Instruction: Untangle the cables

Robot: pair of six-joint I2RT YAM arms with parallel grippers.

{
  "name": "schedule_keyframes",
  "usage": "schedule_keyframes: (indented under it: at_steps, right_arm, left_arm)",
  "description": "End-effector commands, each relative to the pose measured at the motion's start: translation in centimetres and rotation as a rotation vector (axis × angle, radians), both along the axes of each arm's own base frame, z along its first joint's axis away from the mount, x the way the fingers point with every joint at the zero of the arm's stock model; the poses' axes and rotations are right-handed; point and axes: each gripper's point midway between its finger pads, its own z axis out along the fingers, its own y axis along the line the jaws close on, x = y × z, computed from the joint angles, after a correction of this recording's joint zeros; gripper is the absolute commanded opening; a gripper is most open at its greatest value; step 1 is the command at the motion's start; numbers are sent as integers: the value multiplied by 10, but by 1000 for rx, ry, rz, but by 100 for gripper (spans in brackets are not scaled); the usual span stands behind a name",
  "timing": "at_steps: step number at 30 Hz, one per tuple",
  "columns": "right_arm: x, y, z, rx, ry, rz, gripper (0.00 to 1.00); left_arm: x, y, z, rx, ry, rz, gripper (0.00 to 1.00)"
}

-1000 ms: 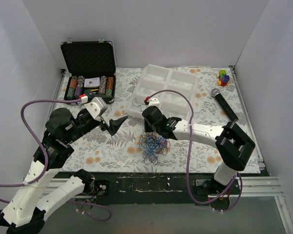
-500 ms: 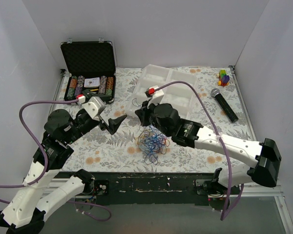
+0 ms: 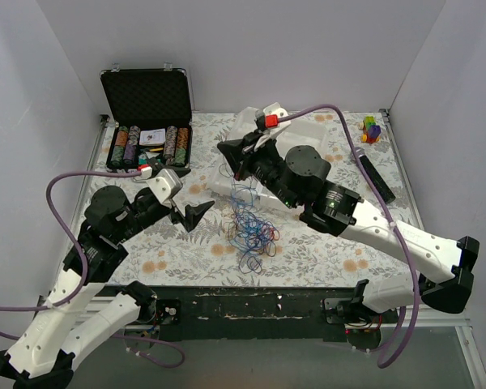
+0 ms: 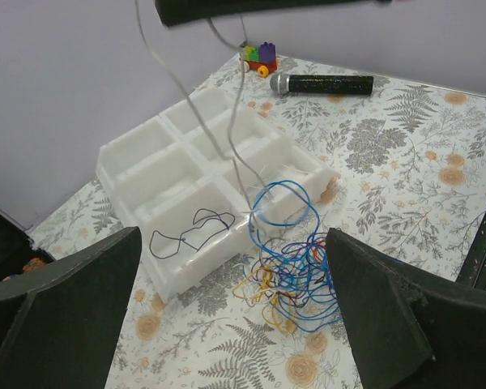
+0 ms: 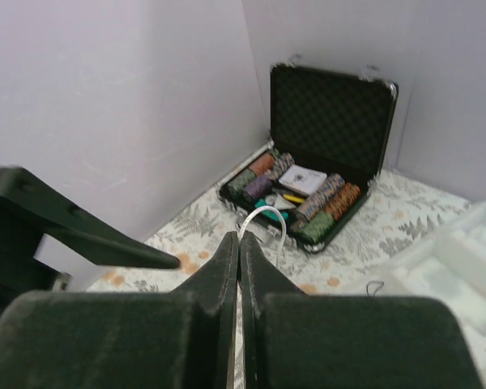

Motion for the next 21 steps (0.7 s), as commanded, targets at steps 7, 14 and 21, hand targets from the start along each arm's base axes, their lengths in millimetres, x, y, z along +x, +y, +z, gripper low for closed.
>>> schedule_keyframes:
  at_steps: [7,14,21]
  right_arm:
    - [-24,-7,123,160,-227,69,1]
    - [-29,-5,163,193,-294,93,1]
    - [-38,3,173,224,-304,148,1]
  left_arm:
    - [2,-13,-49,28,35,-56,98]
    - [8,-25,-64,6,78,-86,98]
    - [18,-44,-66,-81,155,-118,98]
